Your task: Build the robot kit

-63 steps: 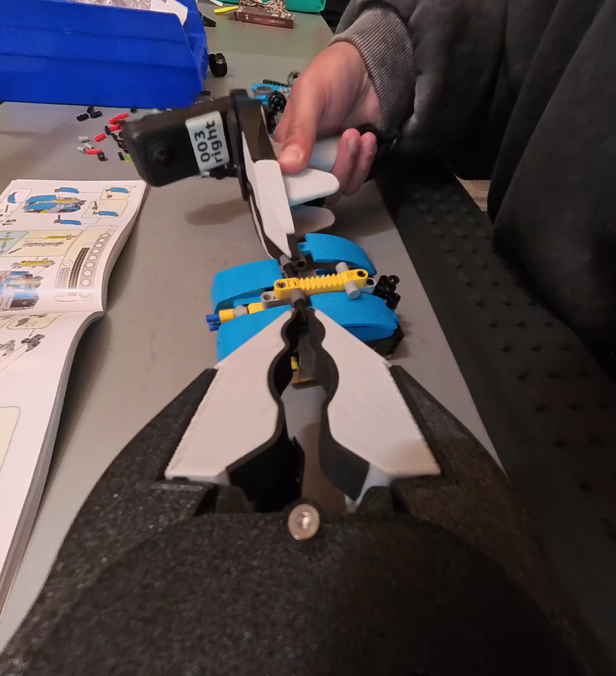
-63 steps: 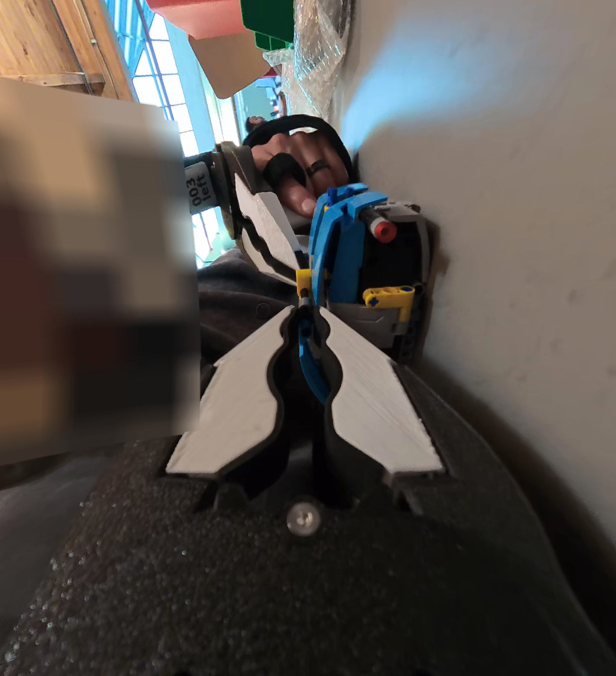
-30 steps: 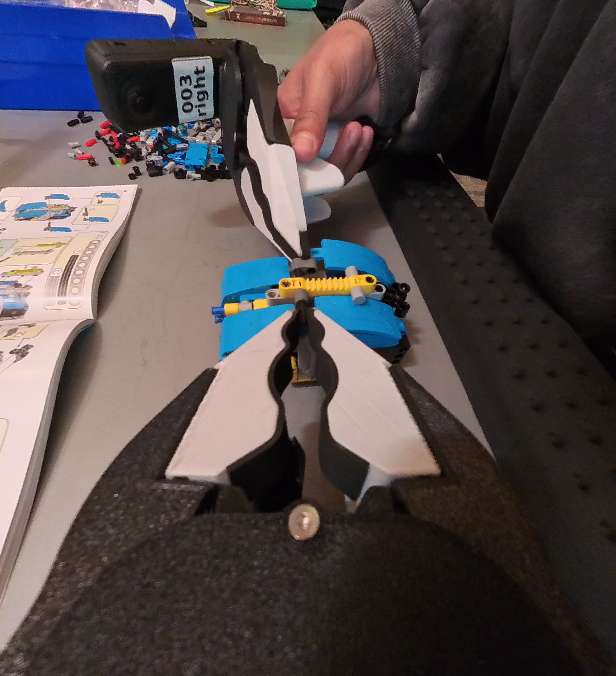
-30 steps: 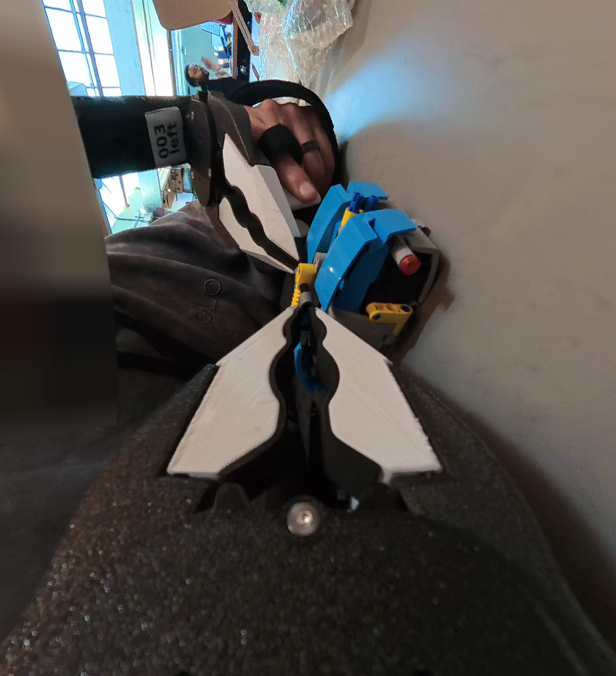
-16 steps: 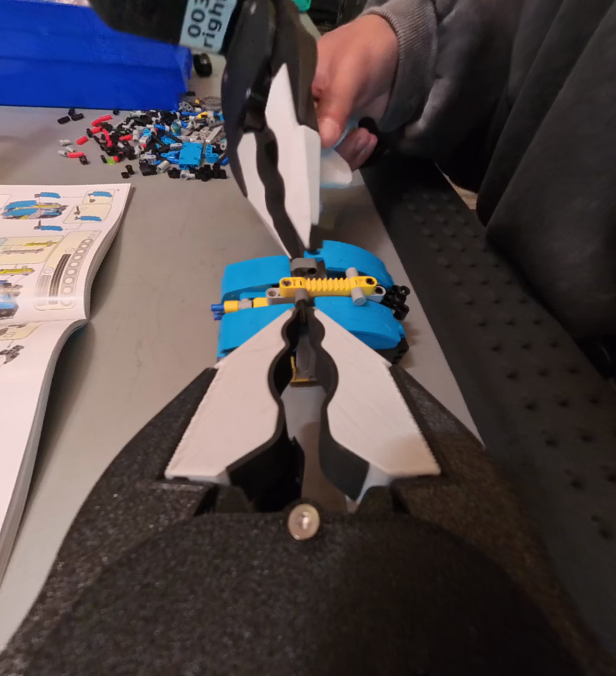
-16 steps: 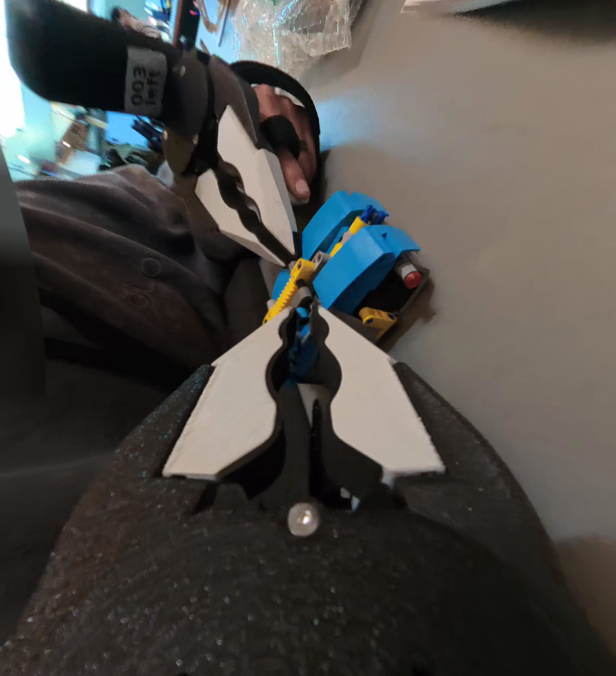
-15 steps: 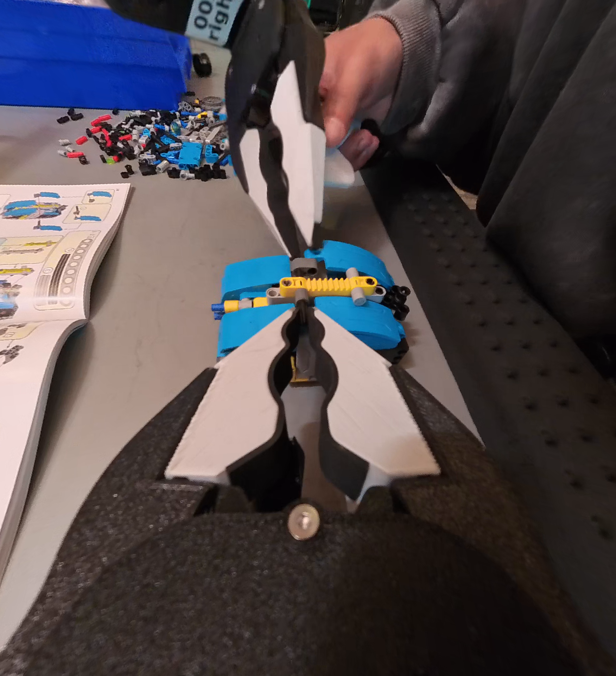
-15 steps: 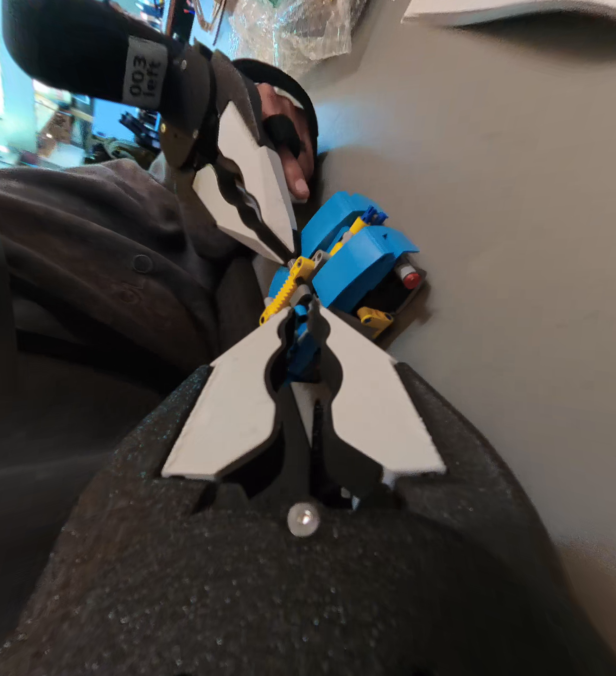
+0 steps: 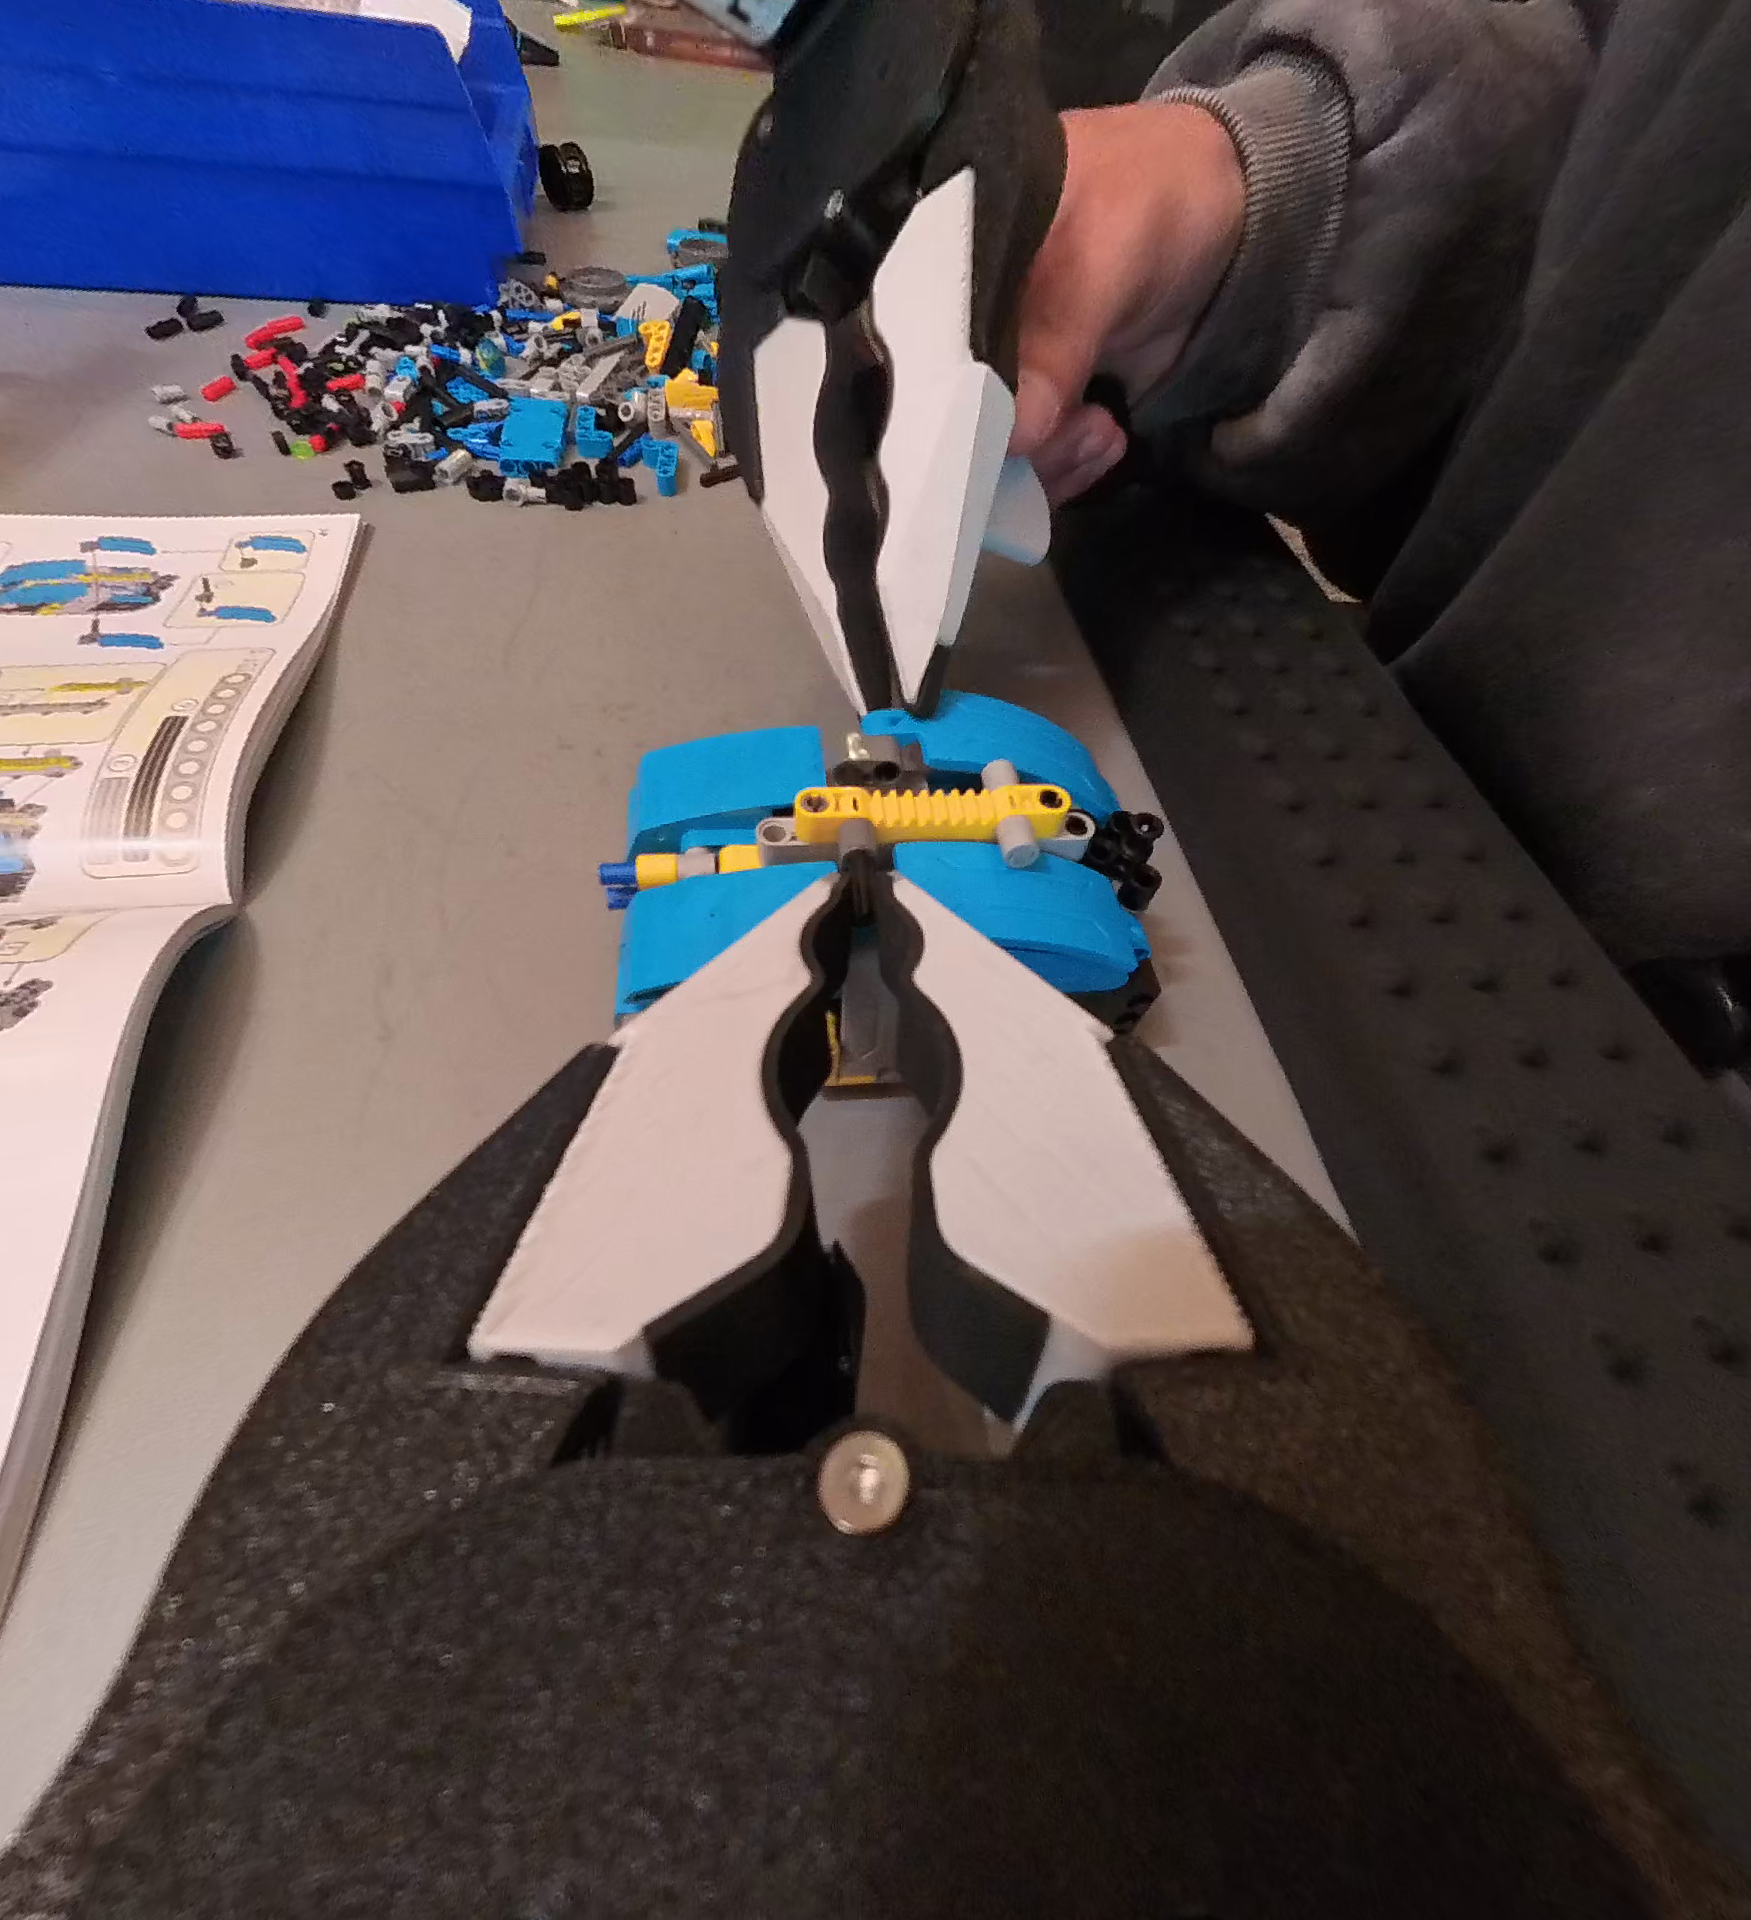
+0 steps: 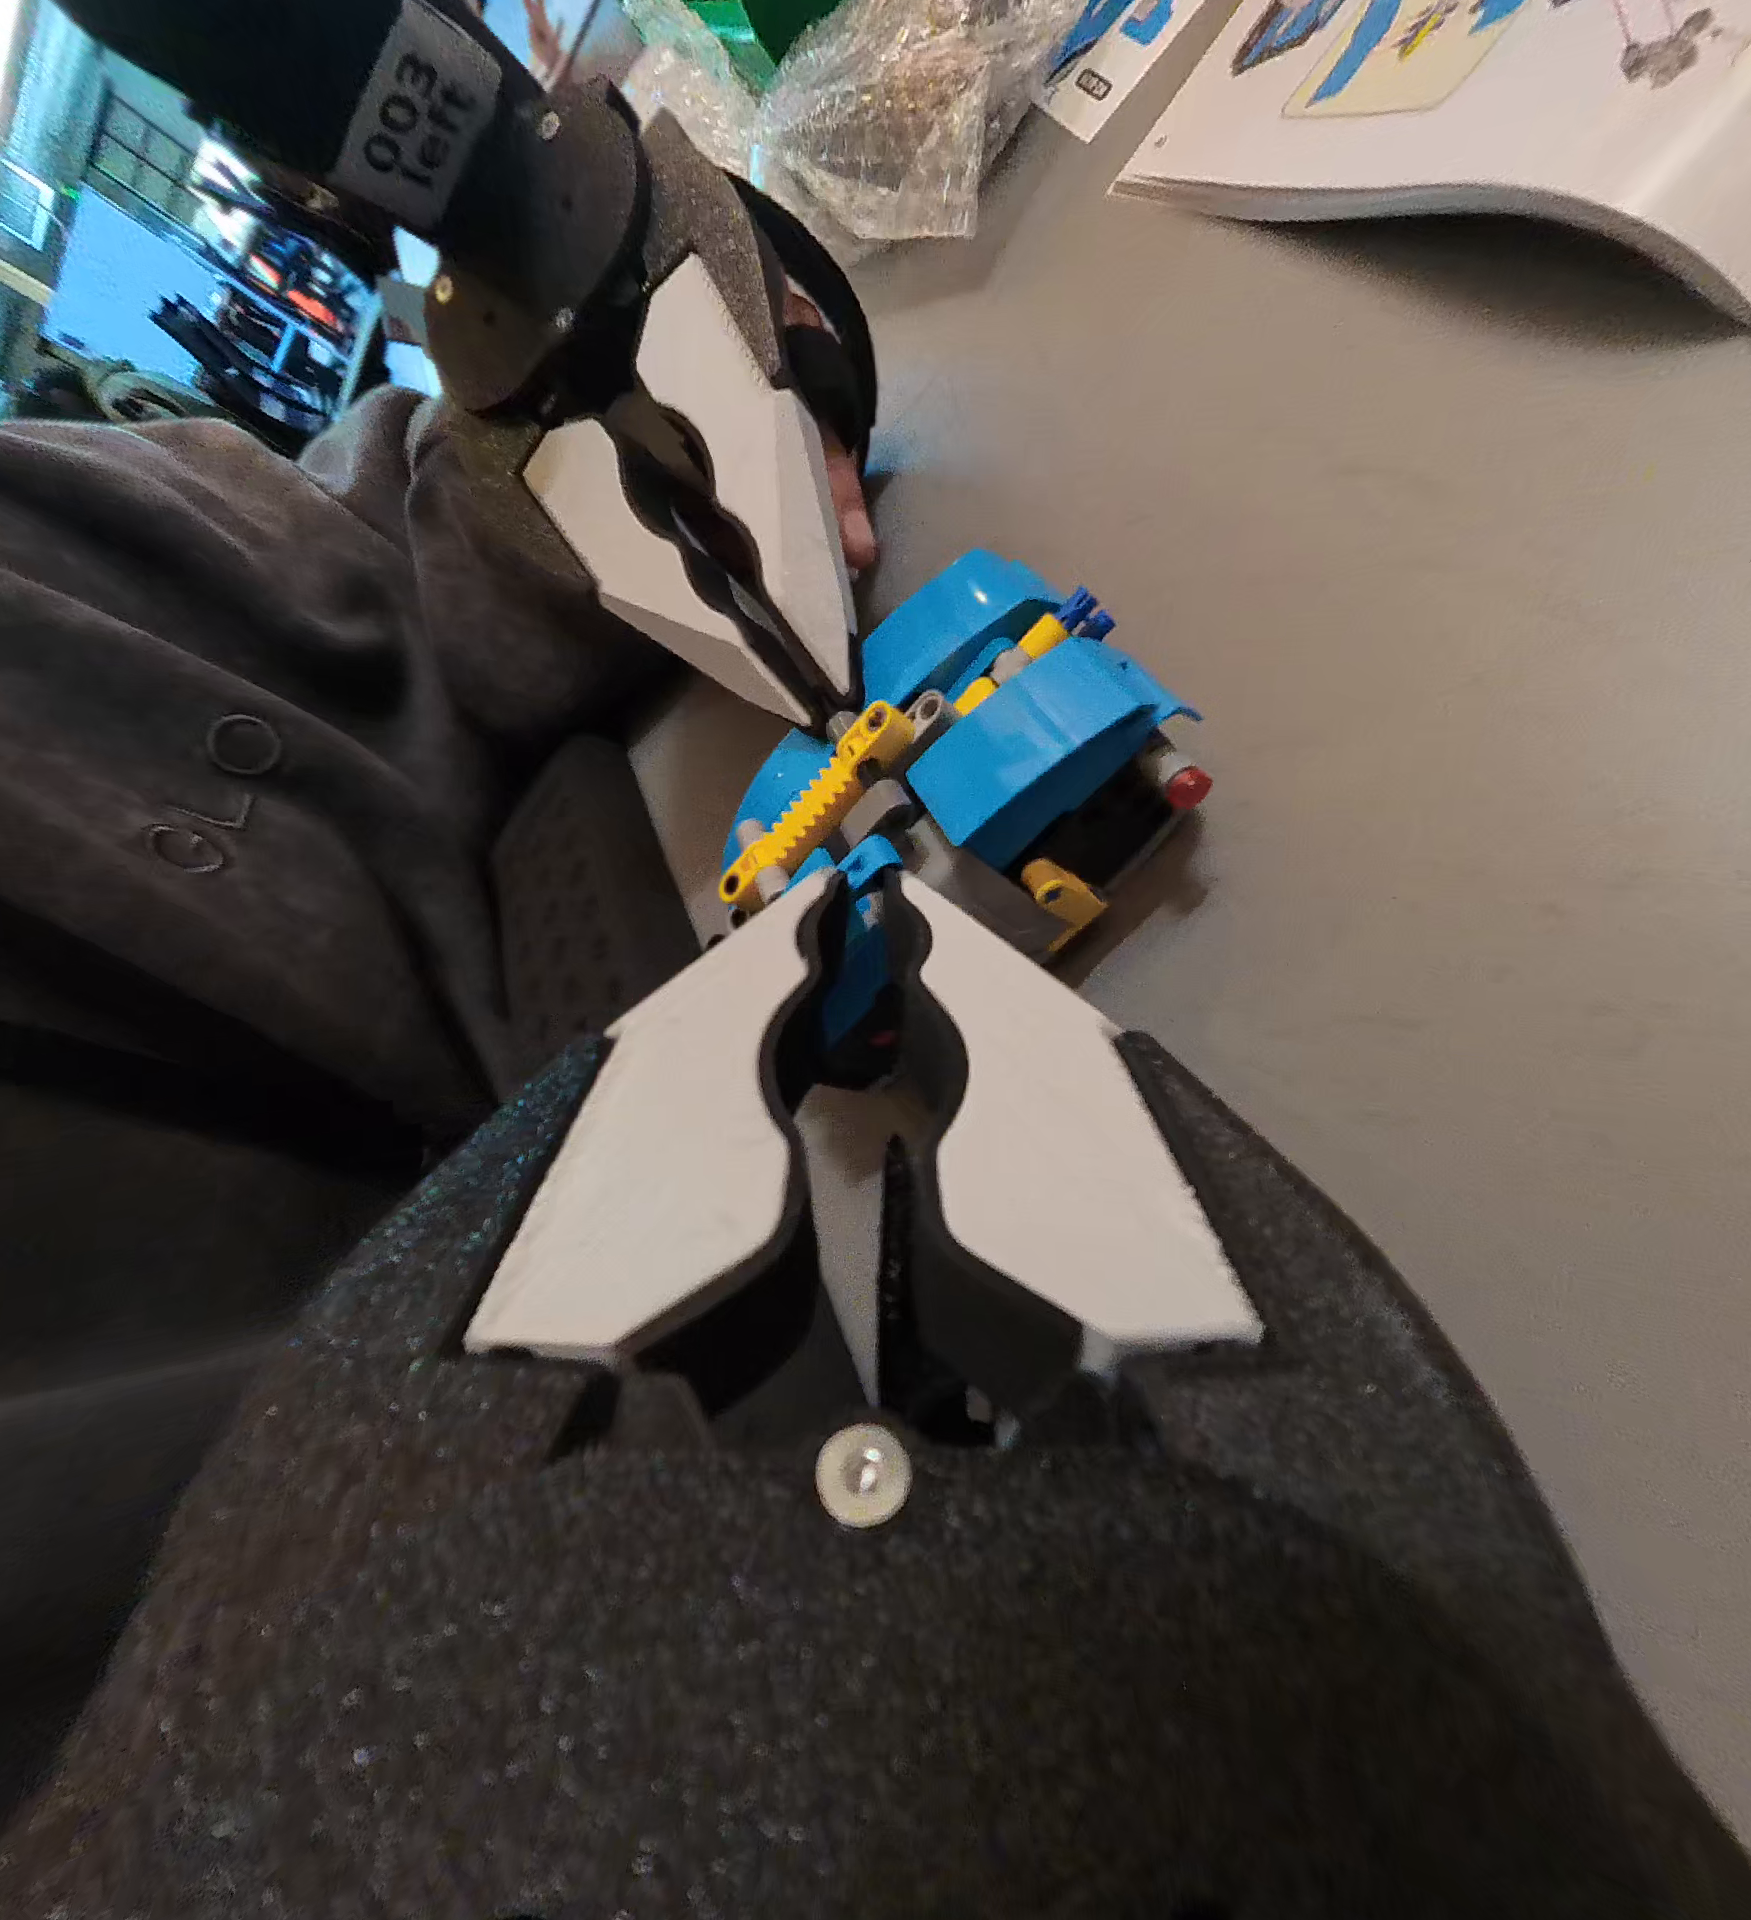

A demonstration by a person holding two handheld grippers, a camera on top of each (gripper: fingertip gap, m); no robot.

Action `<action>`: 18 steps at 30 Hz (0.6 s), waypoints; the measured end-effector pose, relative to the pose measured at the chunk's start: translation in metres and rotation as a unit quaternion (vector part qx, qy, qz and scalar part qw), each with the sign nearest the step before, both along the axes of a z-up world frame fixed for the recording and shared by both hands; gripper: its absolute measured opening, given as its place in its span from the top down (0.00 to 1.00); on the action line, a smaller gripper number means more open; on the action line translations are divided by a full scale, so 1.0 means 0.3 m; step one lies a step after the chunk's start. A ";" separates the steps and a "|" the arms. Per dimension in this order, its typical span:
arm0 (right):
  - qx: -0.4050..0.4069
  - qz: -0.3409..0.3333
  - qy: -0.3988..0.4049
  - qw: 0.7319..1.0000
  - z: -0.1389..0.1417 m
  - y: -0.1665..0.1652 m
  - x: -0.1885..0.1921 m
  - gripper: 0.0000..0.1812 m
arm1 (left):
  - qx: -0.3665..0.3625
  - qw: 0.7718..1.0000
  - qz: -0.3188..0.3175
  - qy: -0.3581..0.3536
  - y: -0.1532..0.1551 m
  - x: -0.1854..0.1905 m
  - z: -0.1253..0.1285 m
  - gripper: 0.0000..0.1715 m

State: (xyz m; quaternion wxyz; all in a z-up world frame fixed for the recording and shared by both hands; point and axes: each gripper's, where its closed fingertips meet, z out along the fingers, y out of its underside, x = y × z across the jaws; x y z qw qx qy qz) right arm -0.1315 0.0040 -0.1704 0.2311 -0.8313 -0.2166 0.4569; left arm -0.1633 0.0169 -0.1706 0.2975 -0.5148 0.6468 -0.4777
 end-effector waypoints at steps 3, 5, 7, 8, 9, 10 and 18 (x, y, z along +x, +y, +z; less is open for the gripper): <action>0.050 -0.006 -0.018 0.999 0.024 0.018 0.006 0.98 | 0.002 1.000 0.000 -0.001 -0.001 -0.001 0.000 0.98; 0.114 0.001 -0.036 0.993 0.061 0.038 0.002 0.94 | 0.005 1.000 0.000 -0.002 -0.002 0.000 0.000 0.98; 0.155 0.055 -0.087 0.983 0.053 0.031 -0.019 0.90 | 0.003 1.000 0.000 -0.001 -0.002 0.000 0.000 0.98; 0.160 0.085 -0.123 0.976 0.030 0.027 -0.023 0.90 | 0.002 1.000 -0.001 -0.001 -0.002 0.000 0.000 0.98; 0.157 0.114 -0.149 0.970 0.011 0.023 -0.026 0.90 | 0.002 1.000 -0.002 -0.001 -0.002 -0.001 0.001 0.98; 0.146 0.136 -0.160 0.967 0.003 0.022 -0.028 0.90 | 0.001 1.000 -0.003 -0.001 -0.003 -0.001 0.001 0.98; 0.030 0.283 -0.186 0.941 -0.006 0.013 -0.026 0.93 | 0.005 1.000 -0.007 -0.001 -0.009 -0.001 -0.001 0.98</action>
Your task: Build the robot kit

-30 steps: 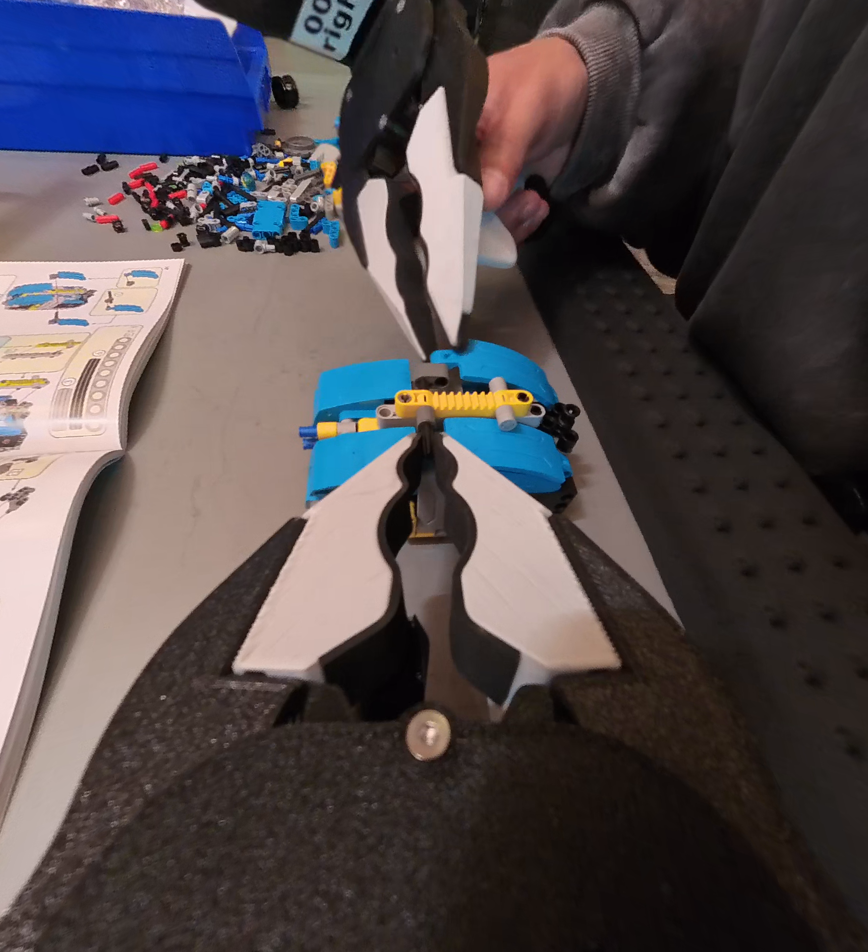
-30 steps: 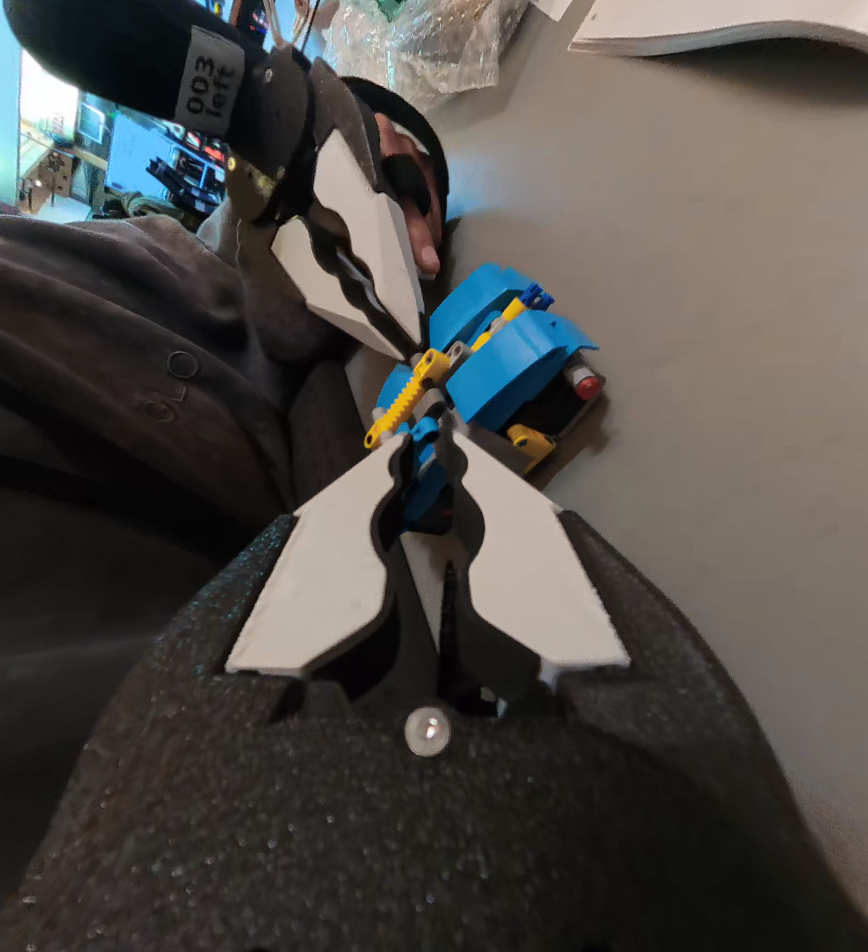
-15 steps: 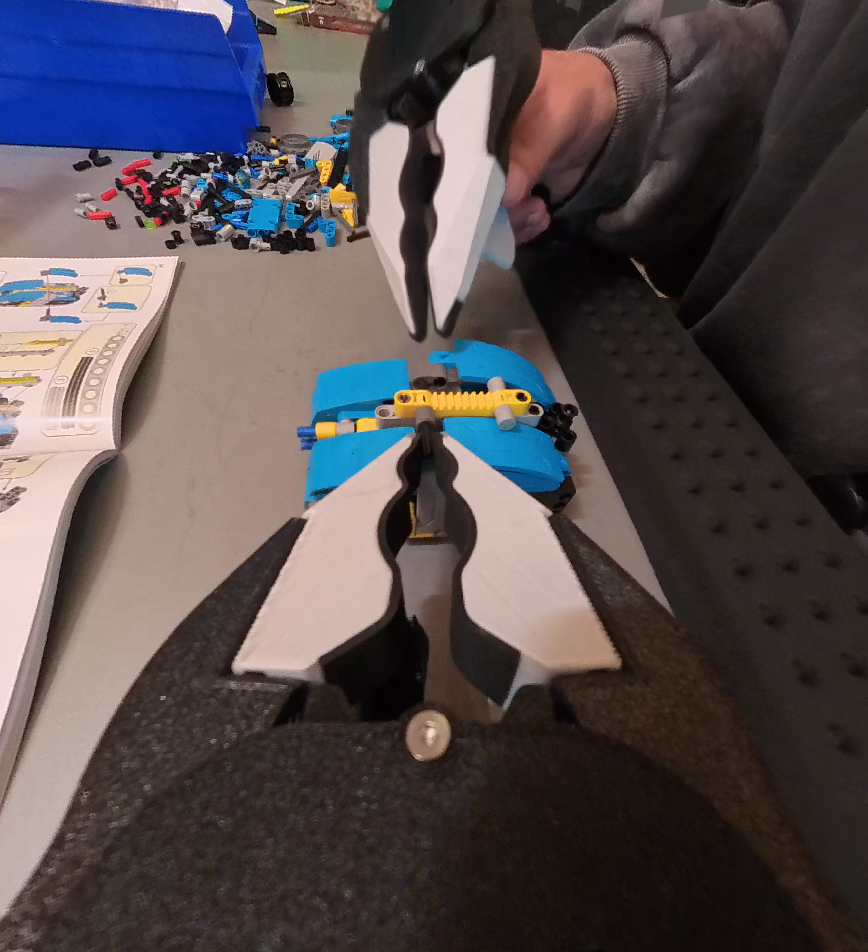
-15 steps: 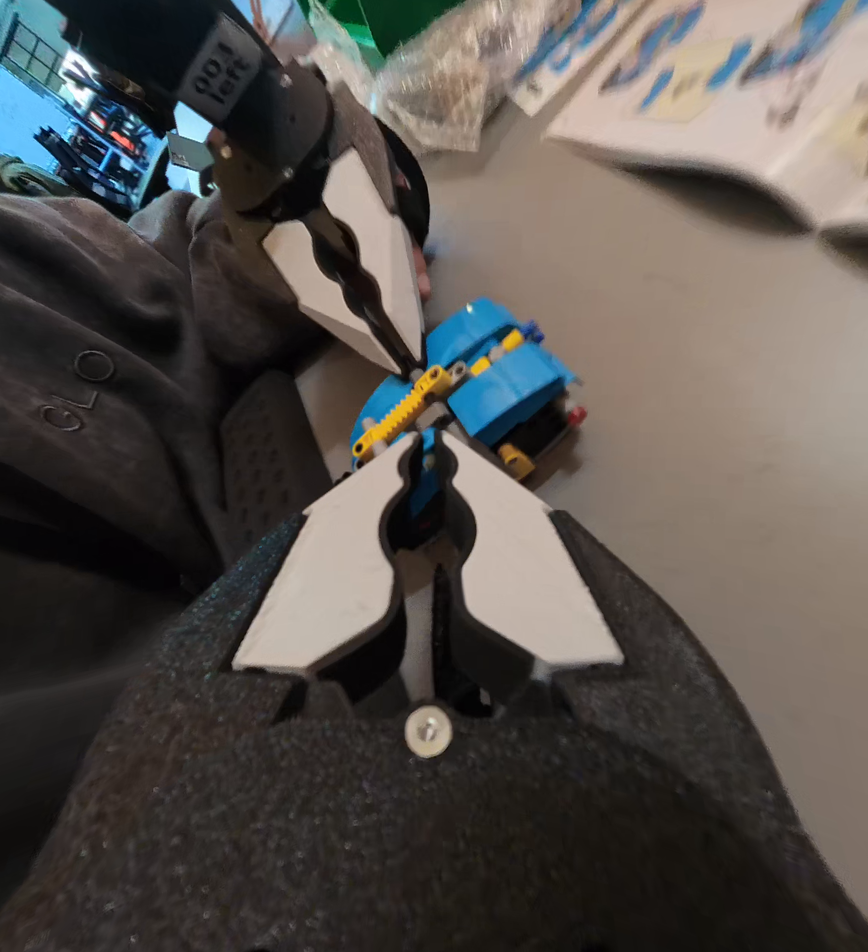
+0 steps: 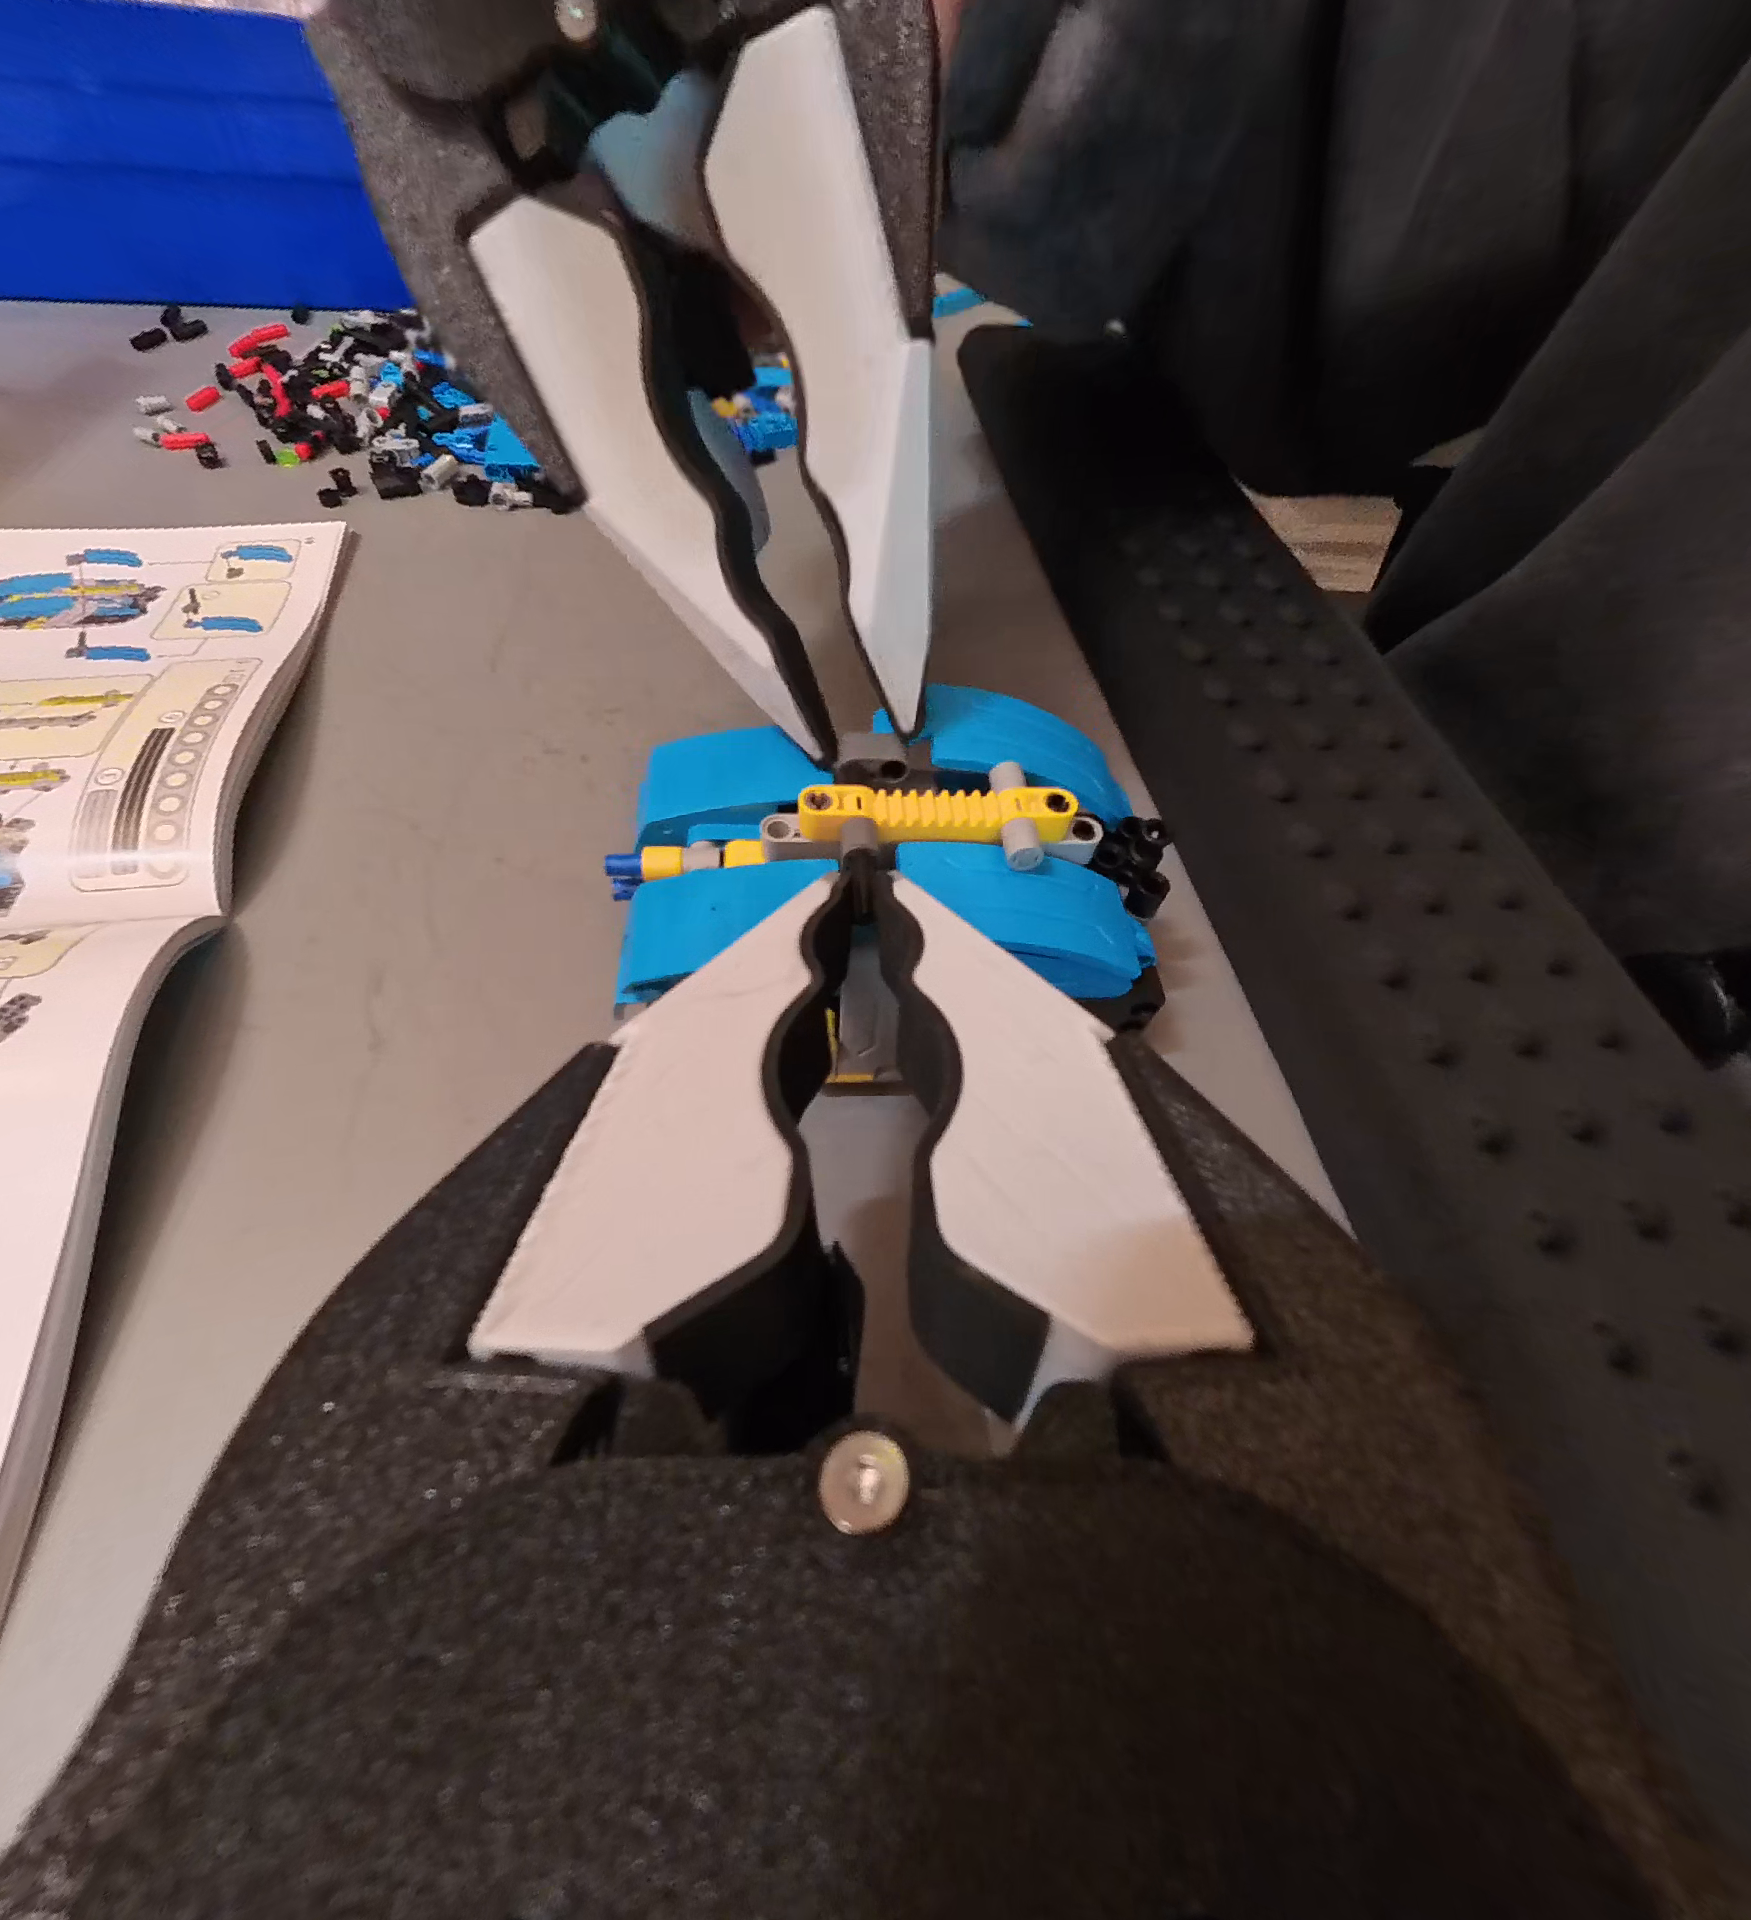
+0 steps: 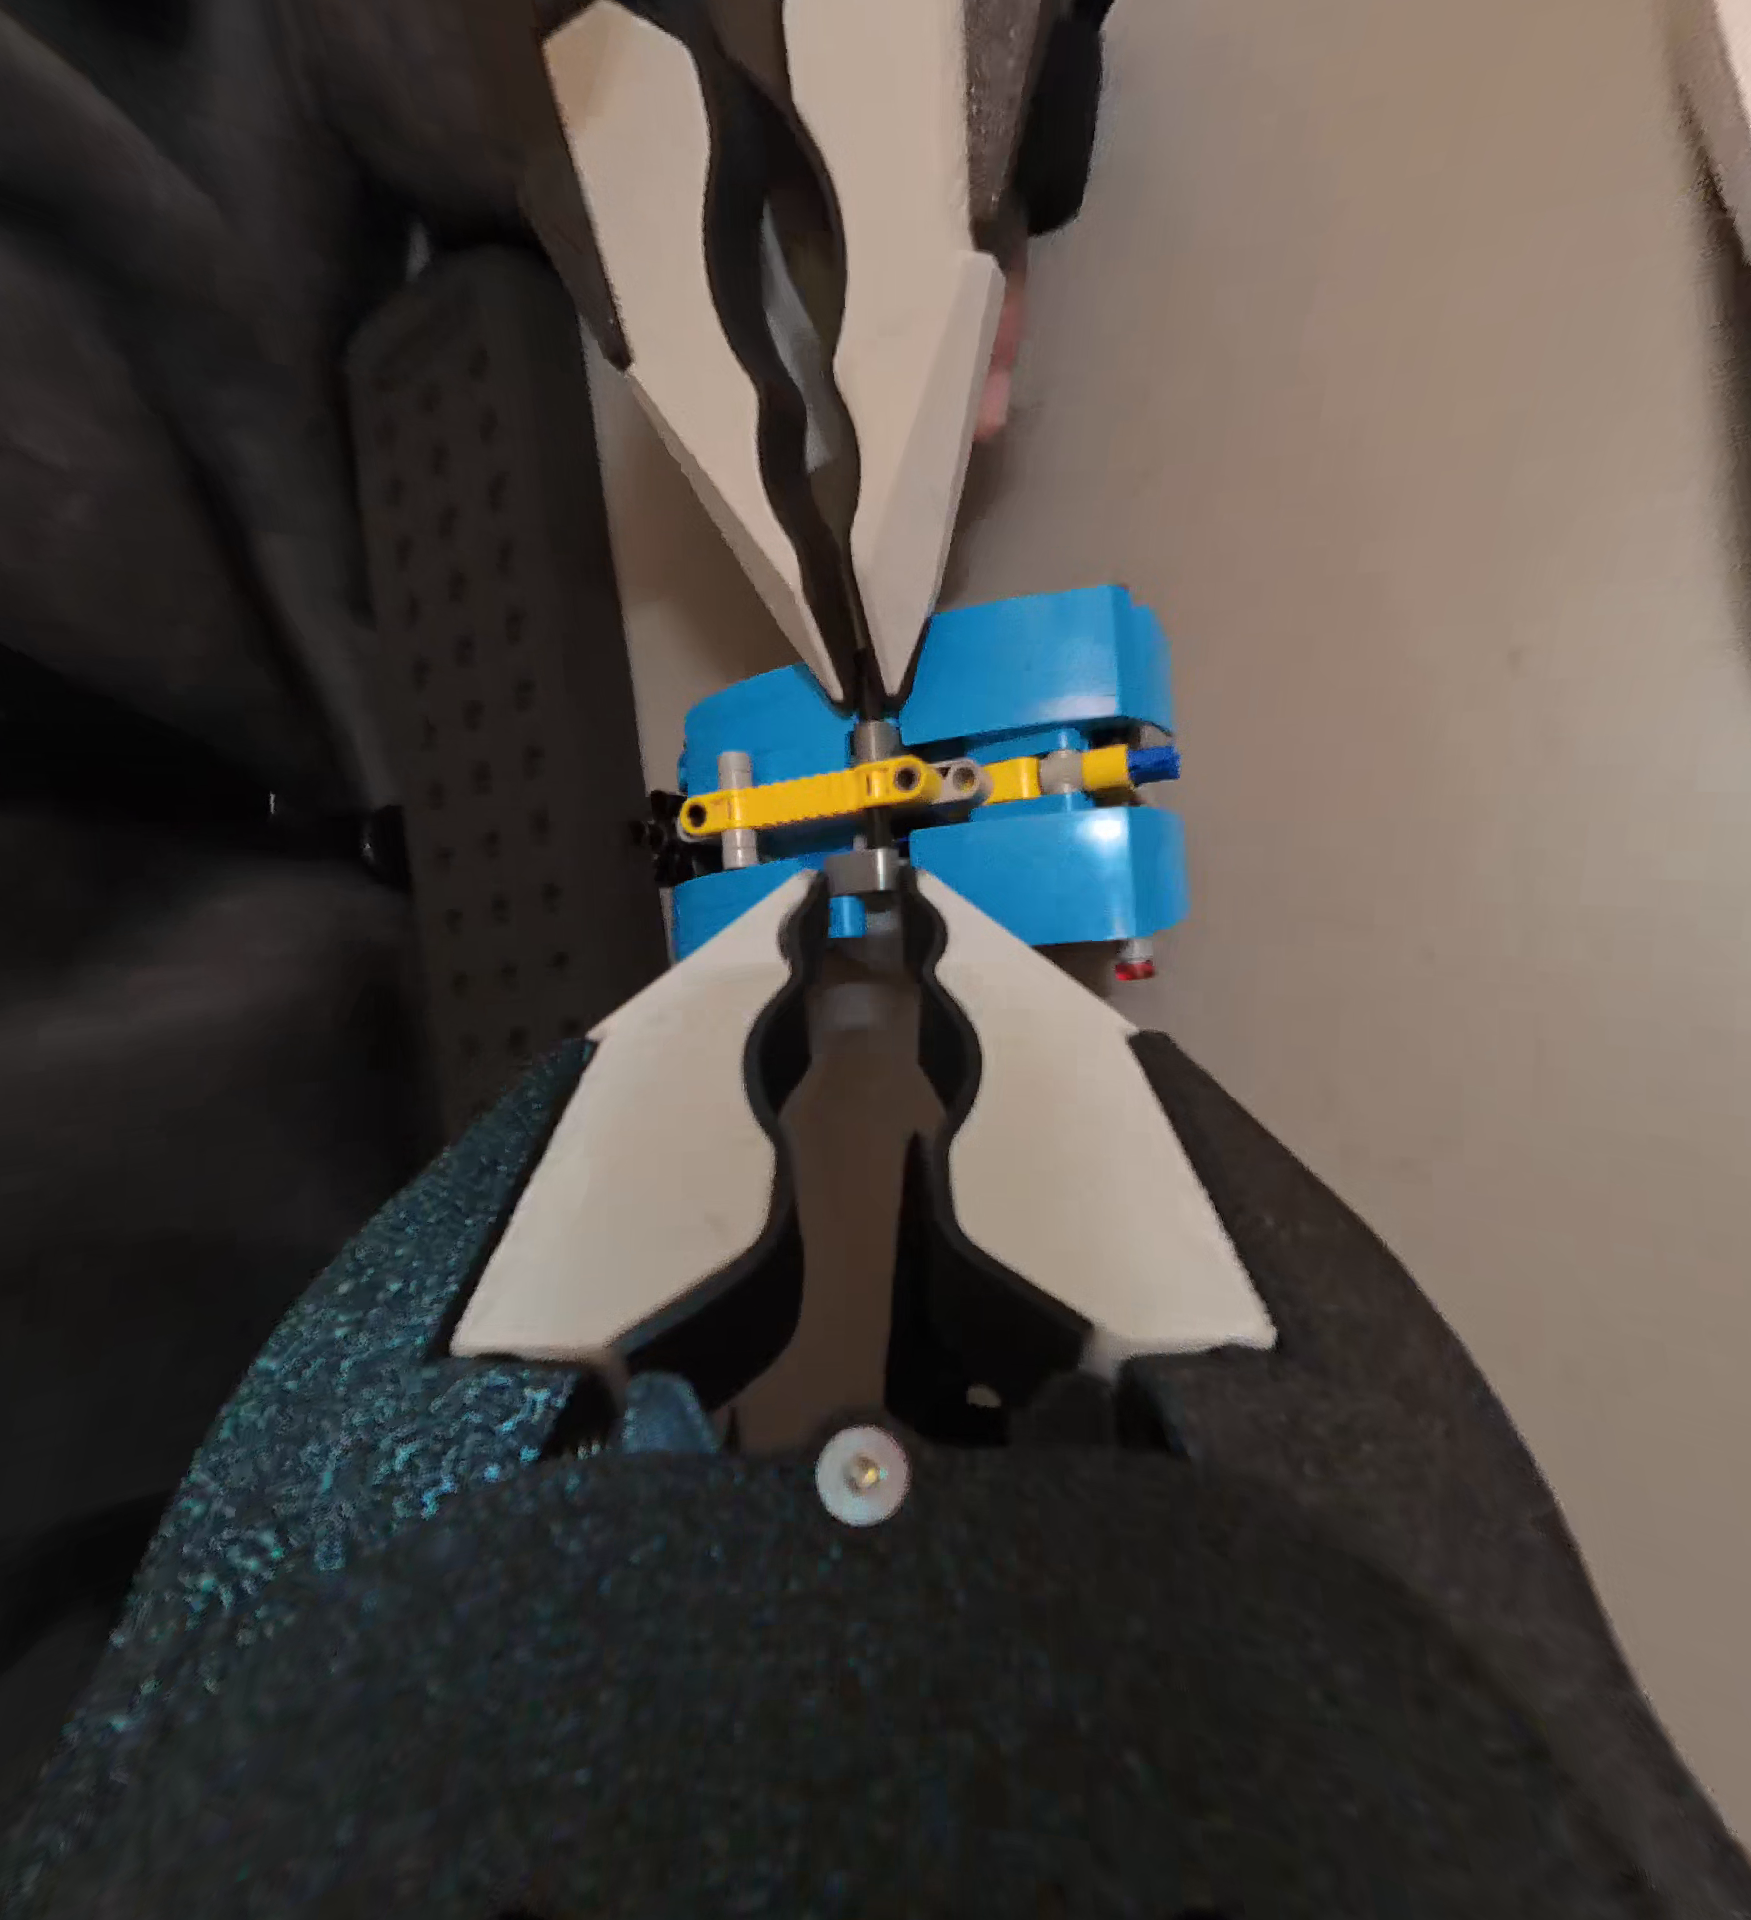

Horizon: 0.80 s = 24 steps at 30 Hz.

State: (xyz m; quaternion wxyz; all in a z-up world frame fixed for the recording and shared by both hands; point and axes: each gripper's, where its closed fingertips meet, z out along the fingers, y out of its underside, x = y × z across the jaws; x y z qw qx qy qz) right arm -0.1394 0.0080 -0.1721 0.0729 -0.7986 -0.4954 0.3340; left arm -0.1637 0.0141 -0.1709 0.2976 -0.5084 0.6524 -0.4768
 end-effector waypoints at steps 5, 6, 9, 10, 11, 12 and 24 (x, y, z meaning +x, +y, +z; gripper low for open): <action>-0.043 0.038 -0.041 0.997 -0.003 -0.002 -0.005 0.94 | 0.002 1.000 -0.001 0.000 -0.001 0.000 -0.001 0.98; -0.043 0.047 -0.049 0.997 -0.004 -0.004 -0.005 0.94 | 0.002 1.000 -0.001 0.000 -0.002 0.000 -0.001 0.98; -0.064 0.066 -0.062 0.994 -0.005 -0.015 -0.005 0.94 | 0.005 1.000 -0.003 -0.001 -0.007 0.000 -0.001 0.98; -0.082 0.065 -0.064 0.992 -0.006 -0.018 -0.006 0.94 | 0.007 1.000 -0.004 -0.002 -0.009 0.000 0.000 0.98; -0.098 0.066 -0.066 0.991 -0.006 -0.022 -0.006 0.94 | 0.009 1.000 -0.004 -0.003 -0.011 0.001 -0.001 0.98; -0.108 0.069 -0.069 0.989 -0.007 -0.025 -0.005 0.95 | 0.011 1.000 -0.004 -0.004 -0.013 0.002 0.000 0.98; 0.112 0.049 -0.139 0.983 -0.010 -0.026 -0.009 0.94 | 0.007 1.000 -0.003 -0.003 -0.014 0.002 0.001 0.98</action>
